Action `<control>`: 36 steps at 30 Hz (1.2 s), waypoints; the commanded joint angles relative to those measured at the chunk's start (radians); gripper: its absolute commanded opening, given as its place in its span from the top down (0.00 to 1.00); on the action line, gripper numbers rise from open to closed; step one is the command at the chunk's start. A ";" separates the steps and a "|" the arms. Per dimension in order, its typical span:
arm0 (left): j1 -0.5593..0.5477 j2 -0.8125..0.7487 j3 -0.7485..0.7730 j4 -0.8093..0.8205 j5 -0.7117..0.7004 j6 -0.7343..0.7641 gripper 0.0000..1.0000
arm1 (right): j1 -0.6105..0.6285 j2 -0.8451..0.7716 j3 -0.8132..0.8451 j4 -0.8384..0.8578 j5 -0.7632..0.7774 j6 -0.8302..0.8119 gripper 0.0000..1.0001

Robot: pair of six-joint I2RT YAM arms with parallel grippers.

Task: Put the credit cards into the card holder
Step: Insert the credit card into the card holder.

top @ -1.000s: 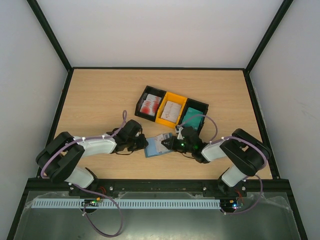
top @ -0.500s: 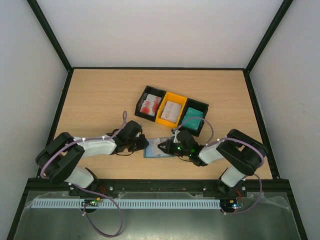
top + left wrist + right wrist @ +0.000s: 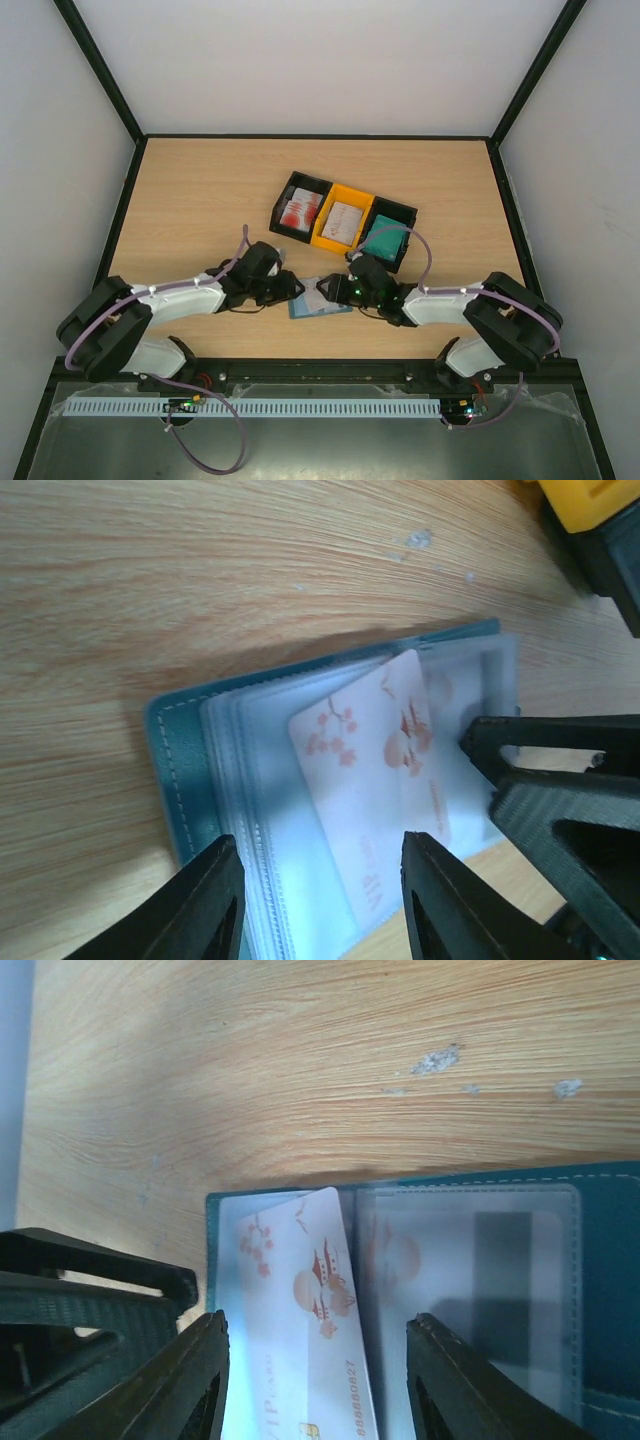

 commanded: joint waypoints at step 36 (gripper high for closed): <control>-0.006 -0.087 -0.050 -0.002 0.002 0.013 0.58 | 0.013 -0.133 0.220 -0.435 0.081 -0.200 0.66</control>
